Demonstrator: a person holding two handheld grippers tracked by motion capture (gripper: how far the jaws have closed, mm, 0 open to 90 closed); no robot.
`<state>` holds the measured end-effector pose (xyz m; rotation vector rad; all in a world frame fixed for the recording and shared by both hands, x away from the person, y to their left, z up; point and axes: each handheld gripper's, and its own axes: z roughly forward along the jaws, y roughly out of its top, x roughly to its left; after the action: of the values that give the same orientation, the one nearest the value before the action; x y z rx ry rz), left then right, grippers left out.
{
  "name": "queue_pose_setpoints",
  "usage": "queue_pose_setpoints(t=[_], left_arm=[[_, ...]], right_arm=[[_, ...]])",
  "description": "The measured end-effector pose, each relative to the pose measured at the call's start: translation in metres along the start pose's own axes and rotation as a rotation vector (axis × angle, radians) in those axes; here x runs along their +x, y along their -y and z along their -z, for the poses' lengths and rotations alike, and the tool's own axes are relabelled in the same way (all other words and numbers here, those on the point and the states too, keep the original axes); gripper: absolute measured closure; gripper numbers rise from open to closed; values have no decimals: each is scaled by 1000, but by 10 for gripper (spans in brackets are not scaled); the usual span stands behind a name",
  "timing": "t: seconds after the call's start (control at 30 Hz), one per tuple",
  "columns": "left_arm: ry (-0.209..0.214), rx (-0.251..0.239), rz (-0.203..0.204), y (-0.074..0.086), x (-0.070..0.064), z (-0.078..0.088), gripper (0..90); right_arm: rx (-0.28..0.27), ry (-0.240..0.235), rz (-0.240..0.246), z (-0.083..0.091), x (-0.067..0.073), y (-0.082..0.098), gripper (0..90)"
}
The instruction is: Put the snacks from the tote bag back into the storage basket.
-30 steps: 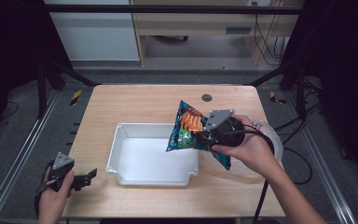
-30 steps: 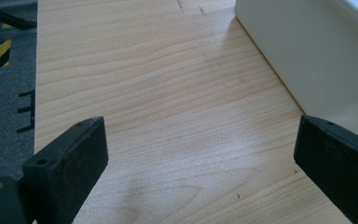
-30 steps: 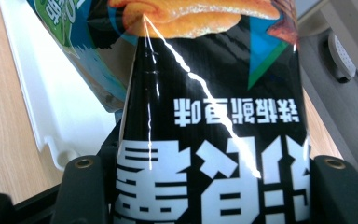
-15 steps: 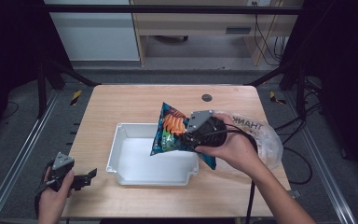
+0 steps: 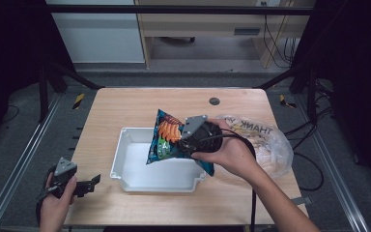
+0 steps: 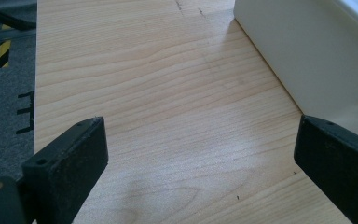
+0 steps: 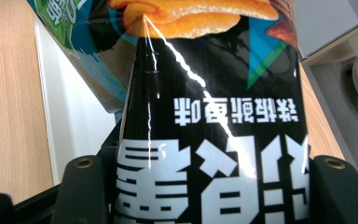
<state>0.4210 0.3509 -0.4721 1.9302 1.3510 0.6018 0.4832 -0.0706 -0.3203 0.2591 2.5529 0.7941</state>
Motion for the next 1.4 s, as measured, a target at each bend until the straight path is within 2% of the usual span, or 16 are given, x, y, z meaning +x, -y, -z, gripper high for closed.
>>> queue_pose_setpoints(t=[0.7,1.4], left_arm=[[6,5,-6,-1,-1,-1,26],[7,1,-7,-1,-1,0,26]], right_arm=[[-6,-40,23,-16,9,-15,394],[-11,-79,44,-36,17,-21,394]])
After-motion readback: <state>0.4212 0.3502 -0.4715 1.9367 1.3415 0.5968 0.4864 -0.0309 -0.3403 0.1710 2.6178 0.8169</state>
